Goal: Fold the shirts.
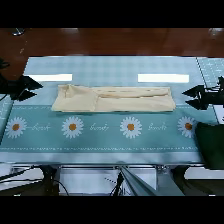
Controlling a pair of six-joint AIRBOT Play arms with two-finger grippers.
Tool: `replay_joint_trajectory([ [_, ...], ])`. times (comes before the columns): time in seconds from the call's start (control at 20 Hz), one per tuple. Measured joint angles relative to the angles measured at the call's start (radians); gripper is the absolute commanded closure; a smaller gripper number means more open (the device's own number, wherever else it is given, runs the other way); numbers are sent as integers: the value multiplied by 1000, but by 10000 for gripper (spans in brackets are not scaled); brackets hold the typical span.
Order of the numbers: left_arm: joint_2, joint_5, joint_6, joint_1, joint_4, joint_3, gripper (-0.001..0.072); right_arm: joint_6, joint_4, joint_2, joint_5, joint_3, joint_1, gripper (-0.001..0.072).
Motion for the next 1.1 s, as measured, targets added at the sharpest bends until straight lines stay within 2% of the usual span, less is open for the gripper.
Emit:
replay_joint_trajectory([
  [0.15, 112, 51, 90, -30, -144, -138, 6, -13, 30, -35, -23, -16, 23, 91],
  [0.4, 170, 119, 166, -161, -272, -212, 6, -35, 86, -100, -23, -15, 111, 95],
  [0.45, 172, 135, 173, -191, -284, -217, 7, -39, 95, -108, -22, -14, 130, 165],
  [0.5, 172, 148, 179, -218, -294, -221, 9, -42, 96, -114, -28, -13, 147, 436],
  [0.55, 172, 159, 182, -243, -300, -224, 113, -45, 84, -121, -39, -10, 163, 688],
  [0.6, 170, 167, 184, -267, -304, -225, 483, -48, 76, -124, -39, -2, 176, 694],
  [0.65, 167, 175, 187, -287, -308, -227, 681, -55, 90, -121, -23, 10, 184, 694],
  [0.85, 164, 167, 180, -349, -361, -230, 689, -48, 62, -30, 40, 35, 185, 694],
  [0.95, 163, 143, 198, -409, -399, -230, 690, -24, -16, 75, 68, 24, 184, 694],
  [1.1, 145, 224, 208, -548, -428, -223, 691, 17, -133, 294, 98, -39, 182, 694],
])
